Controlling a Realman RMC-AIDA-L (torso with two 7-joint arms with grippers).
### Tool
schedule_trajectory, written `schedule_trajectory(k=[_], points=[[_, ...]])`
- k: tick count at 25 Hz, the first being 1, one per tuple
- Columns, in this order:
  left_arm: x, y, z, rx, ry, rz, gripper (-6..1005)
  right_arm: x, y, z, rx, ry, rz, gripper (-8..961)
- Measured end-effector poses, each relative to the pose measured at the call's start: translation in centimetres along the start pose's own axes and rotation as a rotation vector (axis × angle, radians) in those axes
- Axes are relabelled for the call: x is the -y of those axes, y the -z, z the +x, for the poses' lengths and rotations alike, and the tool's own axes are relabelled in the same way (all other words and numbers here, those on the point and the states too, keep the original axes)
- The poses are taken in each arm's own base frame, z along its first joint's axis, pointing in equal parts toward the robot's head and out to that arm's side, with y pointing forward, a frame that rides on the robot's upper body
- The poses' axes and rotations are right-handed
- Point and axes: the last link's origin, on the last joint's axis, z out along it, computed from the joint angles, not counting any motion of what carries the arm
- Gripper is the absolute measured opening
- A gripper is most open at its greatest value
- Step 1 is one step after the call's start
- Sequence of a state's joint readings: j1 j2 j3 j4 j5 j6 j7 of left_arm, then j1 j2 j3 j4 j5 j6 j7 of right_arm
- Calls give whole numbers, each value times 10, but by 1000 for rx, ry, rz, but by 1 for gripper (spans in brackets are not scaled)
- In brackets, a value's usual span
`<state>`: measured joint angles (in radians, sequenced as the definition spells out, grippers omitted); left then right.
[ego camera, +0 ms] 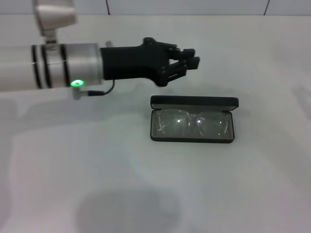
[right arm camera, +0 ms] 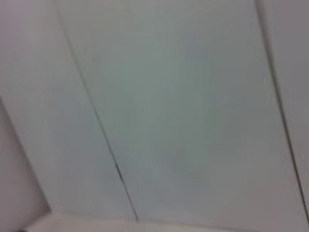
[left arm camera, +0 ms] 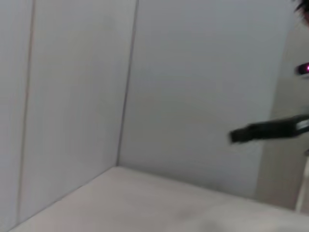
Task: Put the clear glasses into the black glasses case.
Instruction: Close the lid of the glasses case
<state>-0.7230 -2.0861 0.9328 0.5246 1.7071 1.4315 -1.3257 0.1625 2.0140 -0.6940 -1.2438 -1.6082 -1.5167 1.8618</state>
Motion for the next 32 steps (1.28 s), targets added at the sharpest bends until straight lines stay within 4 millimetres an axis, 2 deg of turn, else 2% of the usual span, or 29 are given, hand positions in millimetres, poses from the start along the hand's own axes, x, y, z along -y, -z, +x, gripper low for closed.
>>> schedule_trajectory(k=[3,9,17,32], points=[[5,-14,-6,65,-3,25,199,6,11,13,51,-51,-12,142],[4,-27,-28,183,4,45,203,7,8,21,61,-60,-27,141],[3,-29,-34,206,9,51,207,6,-7,24,60,-70,-67,141],[3,-32,-43,222,25,72,215,3,-8,38,57,-104,-96,141]])
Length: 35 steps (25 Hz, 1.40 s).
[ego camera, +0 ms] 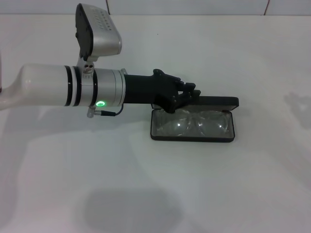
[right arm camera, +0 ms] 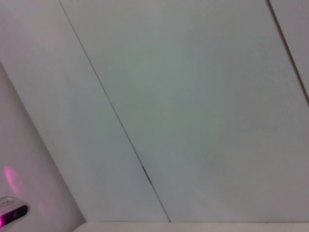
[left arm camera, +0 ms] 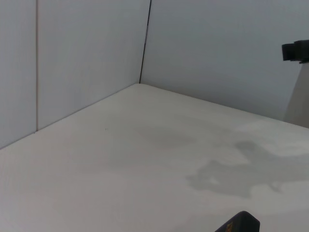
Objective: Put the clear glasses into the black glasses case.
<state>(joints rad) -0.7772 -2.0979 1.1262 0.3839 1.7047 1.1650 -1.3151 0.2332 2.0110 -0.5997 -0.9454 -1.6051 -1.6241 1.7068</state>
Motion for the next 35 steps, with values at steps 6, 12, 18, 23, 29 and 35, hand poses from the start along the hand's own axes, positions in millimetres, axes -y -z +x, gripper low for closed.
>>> schedule_trajectory(k=[6,12,18,23,29,35], points=[[-4,-3,-4,15,1,-19,218,-1,-1,2,0,-8,-9,141],[-14,-5,-8,40,-24,-76,221,0,-1,3,1,-14,-8,141],[-18,-5,-8,41,-25,-103,224,-1,-1,5,2,-21,-10,142],[-24,-7,-14,80,-42,-134,227,-1,0,4,6,-21,-15,142],[-29,-9,-21,117,-56,-160,230,-1,1,4,7,-22,-15,142],[-40,-2,-6,63,-77,-243,233,-4,7,6,2,-21,-33,141]])
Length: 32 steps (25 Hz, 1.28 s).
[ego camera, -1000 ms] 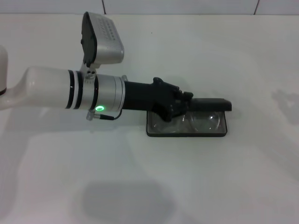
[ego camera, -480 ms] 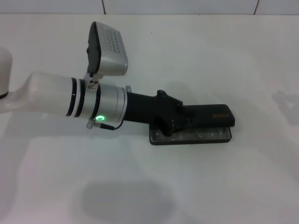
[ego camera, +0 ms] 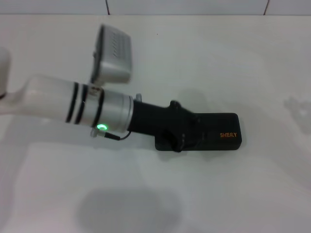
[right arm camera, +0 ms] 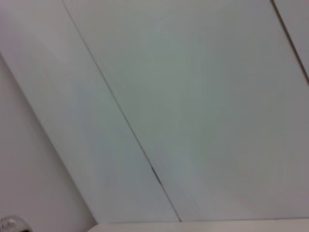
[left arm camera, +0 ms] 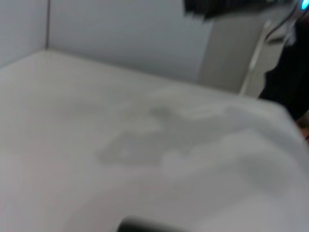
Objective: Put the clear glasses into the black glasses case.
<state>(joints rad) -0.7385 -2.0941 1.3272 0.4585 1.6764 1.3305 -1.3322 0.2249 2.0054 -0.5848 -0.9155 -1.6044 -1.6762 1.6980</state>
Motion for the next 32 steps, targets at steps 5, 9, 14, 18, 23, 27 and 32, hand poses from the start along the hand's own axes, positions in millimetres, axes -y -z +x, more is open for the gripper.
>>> schedule_trajectory(k=[5,9,14,18,23,27,32], points=[[-33,47,35,-235,-119,-68,236,-18,-11,11,-58,107,-159,165],[-64,95,39,-394,-300,-66,302,-41,-34,28,-38,139,-372,214],[-68,141,21,-465,-189,-53,466,-72,-76,42,-57,149,-622,275],[-69,163,5,-510,-124,-21,601,-87,-98,39,-52,157,-727,432],[-70,168,-6,-498,-93,-9,708,-93,-111,38,-74,184,-767,731],[-71,167,-11,-465,-78,-16,747,-98,-117,38,-71,182,-794,752],[-74,166,-19,-433,-94,-14,746,-106,-124,42,-66,166,-812,779]])
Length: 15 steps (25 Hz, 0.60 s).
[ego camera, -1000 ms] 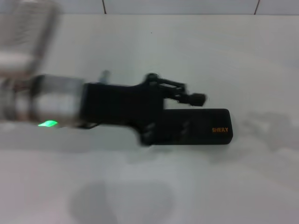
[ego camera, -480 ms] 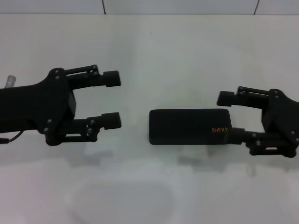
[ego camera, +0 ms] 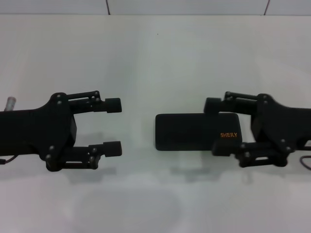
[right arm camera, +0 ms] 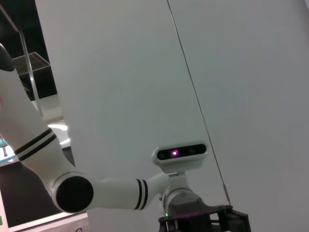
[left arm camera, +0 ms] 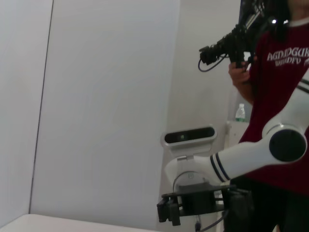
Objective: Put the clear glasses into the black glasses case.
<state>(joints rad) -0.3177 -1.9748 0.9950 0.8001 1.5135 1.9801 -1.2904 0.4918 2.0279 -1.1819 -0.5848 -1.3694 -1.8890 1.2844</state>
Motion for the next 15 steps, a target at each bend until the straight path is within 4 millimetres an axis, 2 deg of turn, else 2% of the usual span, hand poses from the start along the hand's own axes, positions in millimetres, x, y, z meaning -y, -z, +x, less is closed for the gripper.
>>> schedule_trajectory(k=[15], points=[[0,4,-4,38,-25,2,747,3,-8,-2,-3,4,-10,784]])
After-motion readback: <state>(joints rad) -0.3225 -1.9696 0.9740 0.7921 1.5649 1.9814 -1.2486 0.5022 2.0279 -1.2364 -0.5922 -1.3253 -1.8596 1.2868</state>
